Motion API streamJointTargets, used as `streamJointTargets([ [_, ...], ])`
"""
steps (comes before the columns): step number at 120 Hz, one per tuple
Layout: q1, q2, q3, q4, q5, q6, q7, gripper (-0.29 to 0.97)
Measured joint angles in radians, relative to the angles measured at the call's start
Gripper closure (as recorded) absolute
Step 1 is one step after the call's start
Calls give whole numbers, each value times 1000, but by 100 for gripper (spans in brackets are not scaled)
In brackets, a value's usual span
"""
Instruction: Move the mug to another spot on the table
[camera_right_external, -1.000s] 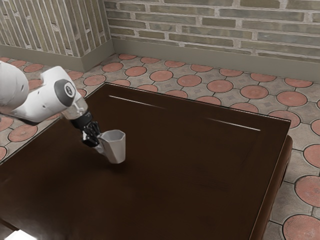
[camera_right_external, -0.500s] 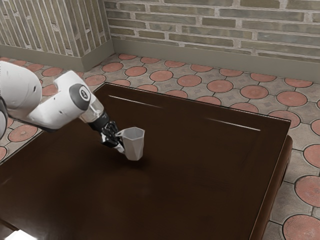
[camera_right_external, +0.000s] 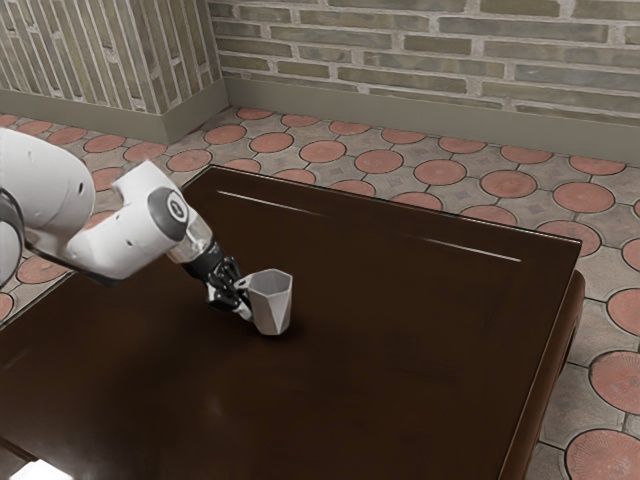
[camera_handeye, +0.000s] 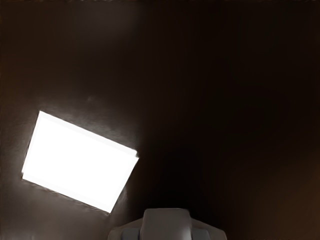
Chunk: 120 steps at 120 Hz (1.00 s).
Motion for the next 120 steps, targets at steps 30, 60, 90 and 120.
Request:
streamJointTargets([
  [30,0,2,39,-1,59,40,49,20],
  [60,0,-93,94,48,356,-10,100,6],
  [90,4,-242,40,192,614,-267,463,2],
  [120,-15,-314,-123,454,725,-588,733,1],
])
